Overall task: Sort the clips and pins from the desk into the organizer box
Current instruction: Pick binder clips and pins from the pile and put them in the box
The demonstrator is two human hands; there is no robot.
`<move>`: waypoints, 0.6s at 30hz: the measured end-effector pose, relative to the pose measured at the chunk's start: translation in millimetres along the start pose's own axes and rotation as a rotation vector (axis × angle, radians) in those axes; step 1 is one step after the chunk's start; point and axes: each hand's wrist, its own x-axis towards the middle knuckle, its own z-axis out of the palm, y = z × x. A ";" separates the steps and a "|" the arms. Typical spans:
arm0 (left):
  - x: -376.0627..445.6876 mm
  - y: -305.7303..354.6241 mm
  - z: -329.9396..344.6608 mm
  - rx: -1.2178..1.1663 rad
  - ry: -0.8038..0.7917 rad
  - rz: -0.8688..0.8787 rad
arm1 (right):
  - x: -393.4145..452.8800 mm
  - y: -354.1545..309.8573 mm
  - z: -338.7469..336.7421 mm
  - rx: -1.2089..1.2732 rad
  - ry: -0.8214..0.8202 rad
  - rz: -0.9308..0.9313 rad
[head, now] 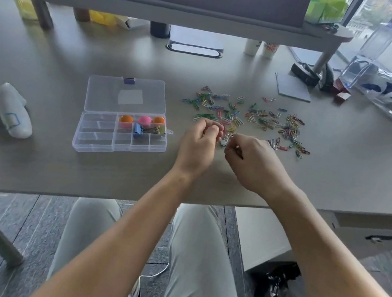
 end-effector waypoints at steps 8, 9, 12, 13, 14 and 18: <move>-8.2 -0.1 -17.6 0.177 -0.067 0.079 | -3.4 1.8 10.5 -0.078 0.047 -0.032; -11.3 -1.1 -20.1 0.231 -0.070 0.099 | -4.5 2.7 10.5 -0.076 0.058 -0.032; -25.0 -4.9 -26.8 0.377 -0.083 0.201 | -8.9 7.7 9.6 -0.021 0.095 -0.052; -30.3 -5.9 -28.9 0.439 -0.076 0.253 | -11.2 9.7 9.8 0.015 0.110 -0.059; -34.5 -6.9 -30.9 0.511 -0.060 0.310 | -13.7 11.9 10.1 0.045 0.130 -0.063; -49.2 -3.5 -38.1 0.714 -0.081 0.430 | -27.8 20.0 7.9 0.087 0.206 -0.032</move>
